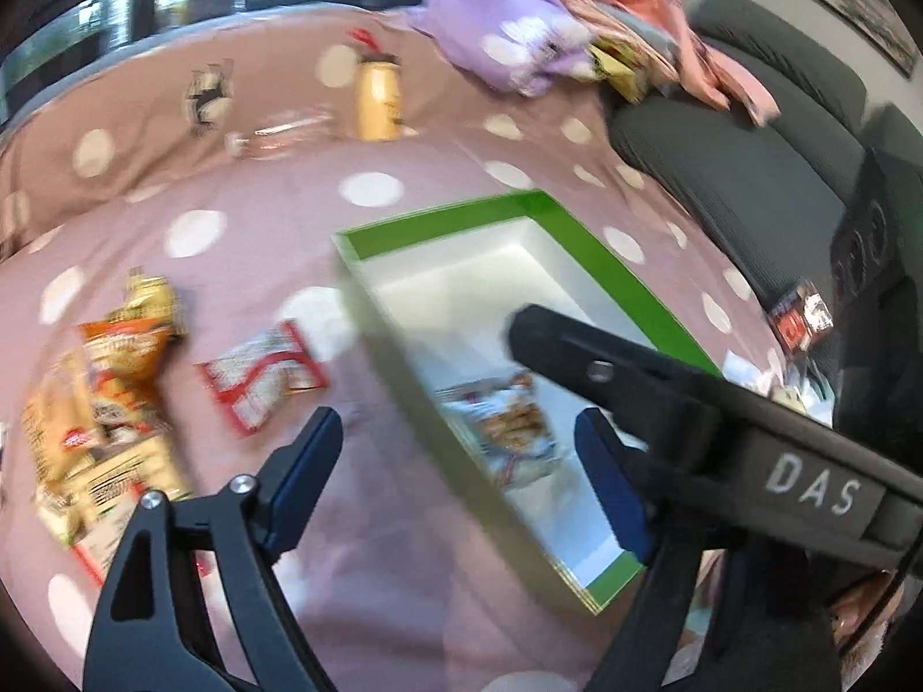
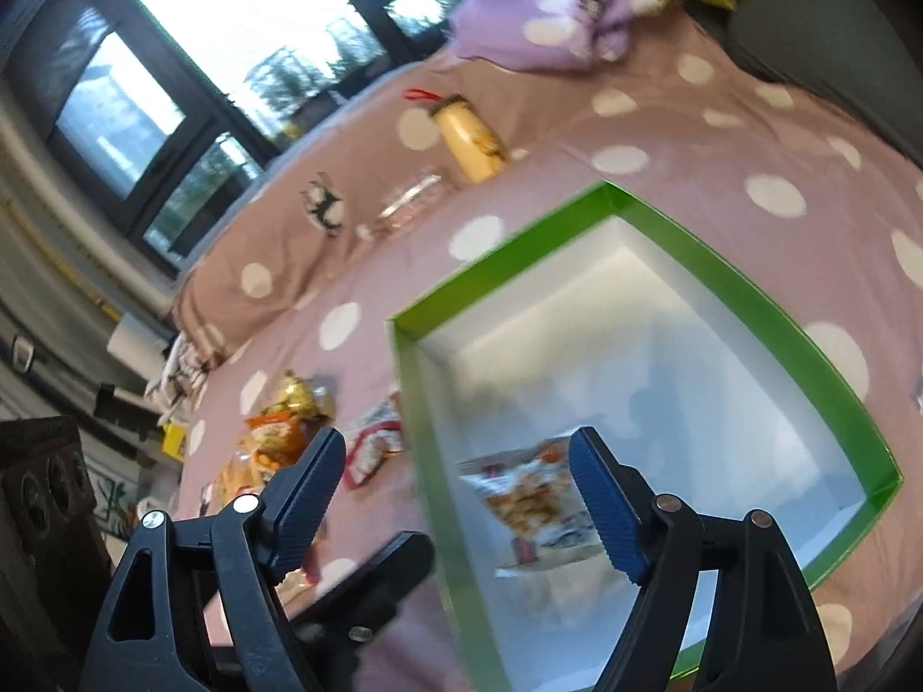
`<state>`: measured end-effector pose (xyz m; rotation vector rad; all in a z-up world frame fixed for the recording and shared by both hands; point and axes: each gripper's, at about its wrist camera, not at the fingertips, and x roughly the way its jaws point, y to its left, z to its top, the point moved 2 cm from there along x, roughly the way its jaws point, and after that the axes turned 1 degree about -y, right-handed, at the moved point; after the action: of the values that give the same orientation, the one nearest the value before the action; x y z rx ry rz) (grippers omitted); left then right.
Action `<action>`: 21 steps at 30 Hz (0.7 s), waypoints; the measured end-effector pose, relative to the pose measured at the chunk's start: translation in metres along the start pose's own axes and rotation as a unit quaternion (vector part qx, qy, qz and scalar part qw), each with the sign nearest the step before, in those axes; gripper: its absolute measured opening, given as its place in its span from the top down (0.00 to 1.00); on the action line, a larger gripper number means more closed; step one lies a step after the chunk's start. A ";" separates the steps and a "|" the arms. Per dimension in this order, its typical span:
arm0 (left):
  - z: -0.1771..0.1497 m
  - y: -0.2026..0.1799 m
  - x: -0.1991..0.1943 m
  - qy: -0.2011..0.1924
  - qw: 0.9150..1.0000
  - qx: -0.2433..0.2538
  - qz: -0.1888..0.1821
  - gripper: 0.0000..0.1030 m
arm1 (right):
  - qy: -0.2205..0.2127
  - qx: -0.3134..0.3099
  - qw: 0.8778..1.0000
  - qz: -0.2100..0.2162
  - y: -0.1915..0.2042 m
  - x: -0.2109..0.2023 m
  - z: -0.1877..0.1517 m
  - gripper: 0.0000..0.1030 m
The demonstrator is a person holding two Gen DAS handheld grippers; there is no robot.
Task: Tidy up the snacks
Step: 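Move the right gripper back to the snack pile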
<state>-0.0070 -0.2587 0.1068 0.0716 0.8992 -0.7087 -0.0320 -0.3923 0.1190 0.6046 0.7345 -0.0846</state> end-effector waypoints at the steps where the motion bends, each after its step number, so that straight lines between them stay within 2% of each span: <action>1: -0.001 0.010 -0.007 -0.006 1.000 -0.009 0.009 0.19 | -0.001 -0.008 1.000 0.007 0.006 -0.001 -0.001 0.21; 3: -0.002 0.030 -0.022 -0.016 0.999 -0.028 0.029 0.18 | -0.002 -0.025 0.999 0.024 0.022 -0.002 -0.004 0.15; 4: -0.004 0.040 -0.029 -0.022 0.998 -0.039 0.038 0.14 | -0.003 -0.031 0.999 0.029 0.029 -0.002 -0.006 0.13; 5: -0.007 0.050 -0.037 -0.027 0.997 -0.048 0.047 0.09 | -0.002 -0.041 0.999 0.035 0.040 -0.001 -0.008 0.13; 8: -0.016 0.077 -0.057 -0.044 0.994 -0.068 0.076 0.04 | 0.013 -0.073 0.996 0.057 0.071 0.005 -0.017 0.13; 10: -0.022 0.092 -0.067 -0.049 0.991 -0.084 0.089 0.03 | 0.033 -0.093 0.992 0.078 0.098 0.015 -0.028 0.13; 13: -0.036 0.122 -0.080 -0.050 0.986 -0.116 0.107 0.02 | 0.049 -0.102 0.990 0.087 0.113 0.024 -0.035 0.13; 21: -0.078 0.193 -0.084 -0.031 0.969 -0.216 0.119 0.03 | 0.135 -0.133 0.975 0.113 0.158 0.081 -0.065 0.13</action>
<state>0.0183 -0.0383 0.0745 -0.2263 0.9495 -0.2797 0.0329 -0.2158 0.1059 0.4433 0.9170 0.3089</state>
